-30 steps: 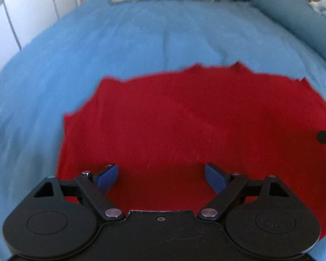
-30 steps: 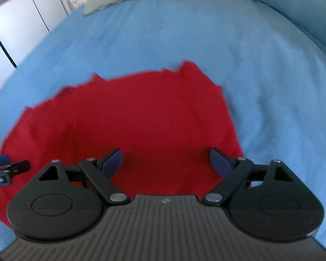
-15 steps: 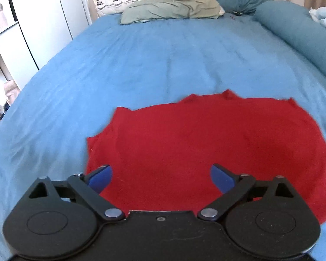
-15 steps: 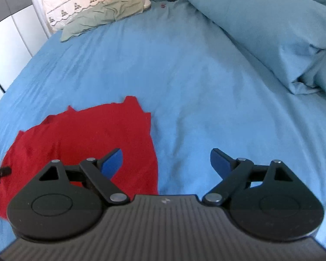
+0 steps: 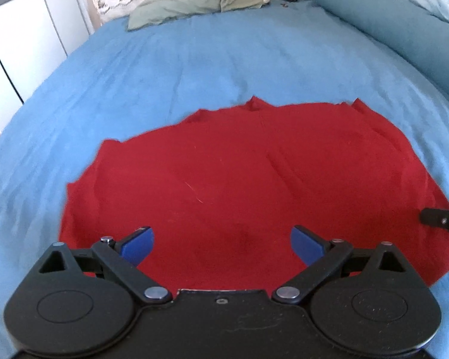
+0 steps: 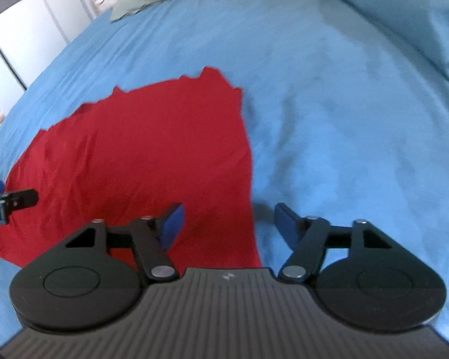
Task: Fold small clothes
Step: 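Close the right gripper on the sweater edge, then fold the sweater edge over the body with the right gripper and release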
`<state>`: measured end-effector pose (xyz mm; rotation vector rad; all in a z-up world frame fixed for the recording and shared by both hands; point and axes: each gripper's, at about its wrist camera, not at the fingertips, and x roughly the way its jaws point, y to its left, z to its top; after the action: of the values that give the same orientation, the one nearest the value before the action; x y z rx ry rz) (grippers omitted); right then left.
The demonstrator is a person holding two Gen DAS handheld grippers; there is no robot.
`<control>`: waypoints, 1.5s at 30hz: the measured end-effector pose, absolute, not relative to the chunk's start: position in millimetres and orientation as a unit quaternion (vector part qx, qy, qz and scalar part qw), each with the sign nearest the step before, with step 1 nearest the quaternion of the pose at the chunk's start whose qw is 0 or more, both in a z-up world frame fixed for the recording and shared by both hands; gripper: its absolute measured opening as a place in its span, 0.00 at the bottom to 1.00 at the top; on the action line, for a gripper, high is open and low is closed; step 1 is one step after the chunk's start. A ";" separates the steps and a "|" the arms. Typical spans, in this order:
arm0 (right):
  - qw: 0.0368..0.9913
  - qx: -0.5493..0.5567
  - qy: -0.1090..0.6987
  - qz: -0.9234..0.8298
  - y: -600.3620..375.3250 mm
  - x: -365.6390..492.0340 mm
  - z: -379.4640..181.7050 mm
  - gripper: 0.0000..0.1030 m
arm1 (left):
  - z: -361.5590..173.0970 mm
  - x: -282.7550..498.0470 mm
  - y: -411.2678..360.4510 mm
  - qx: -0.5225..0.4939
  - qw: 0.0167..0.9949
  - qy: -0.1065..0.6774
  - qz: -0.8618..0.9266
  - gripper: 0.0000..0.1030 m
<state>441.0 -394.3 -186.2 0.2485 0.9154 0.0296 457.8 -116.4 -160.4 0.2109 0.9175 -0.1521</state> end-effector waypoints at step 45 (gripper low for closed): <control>0.822 -0.038 0.473 0.314 -25.1 530.2 -158.4 0.49 | -172.0 434.5 97.4 0.043 0.857 0.513 -0.019 0.92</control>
<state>530.2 -25.1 -158.4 -0.0798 1.0067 0.6686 434.5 97.4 -172.0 0.0895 1.0778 -0.0402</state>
